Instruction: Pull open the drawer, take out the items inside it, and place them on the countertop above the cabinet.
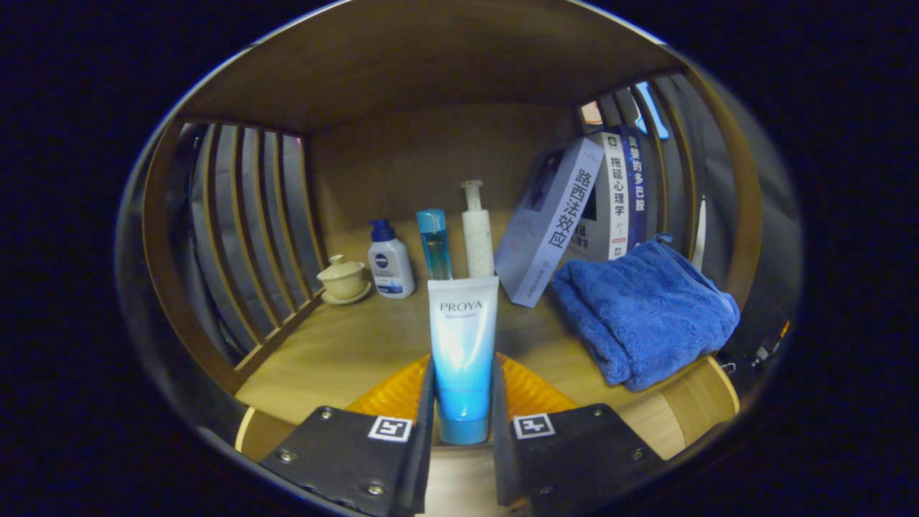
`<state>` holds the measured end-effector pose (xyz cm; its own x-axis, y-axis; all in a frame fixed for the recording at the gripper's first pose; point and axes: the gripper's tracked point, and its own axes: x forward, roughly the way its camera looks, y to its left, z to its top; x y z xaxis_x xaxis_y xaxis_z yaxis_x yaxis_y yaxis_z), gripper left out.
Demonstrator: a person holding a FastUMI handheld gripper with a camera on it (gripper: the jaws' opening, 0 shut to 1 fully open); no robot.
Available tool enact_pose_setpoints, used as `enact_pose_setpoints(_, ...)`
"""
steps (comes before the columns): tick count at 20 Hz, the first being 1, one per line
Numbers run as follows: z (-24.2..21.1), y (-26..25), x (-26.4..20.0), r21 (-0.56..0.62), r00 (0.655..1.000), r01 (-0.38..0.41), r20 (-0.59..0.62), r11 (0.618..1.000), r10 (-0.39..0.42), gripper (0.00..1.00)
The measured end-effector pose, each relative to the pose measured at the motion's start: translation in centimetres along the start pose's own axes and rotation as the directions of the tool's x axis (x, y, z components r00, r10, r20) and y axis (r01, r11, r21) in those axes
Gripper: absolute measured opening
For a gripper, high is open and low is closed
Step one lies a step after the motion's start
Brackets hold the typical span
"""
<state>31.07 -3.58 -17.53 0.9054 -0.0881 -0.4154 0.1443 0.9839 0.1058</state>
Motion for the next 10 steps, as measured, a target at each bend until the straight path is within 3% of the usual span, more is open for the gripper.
enact_pose_setpoints(7,-2.5,0.7,2.8,-0.022,0.997,0.003,-0.075,1.0,-0.005,0.41)
enact_pose_setpoints(10,-2.1,1.9,2.7,-0.038,0.997,-0.021,-0.071,0.999,0.018,0.66)
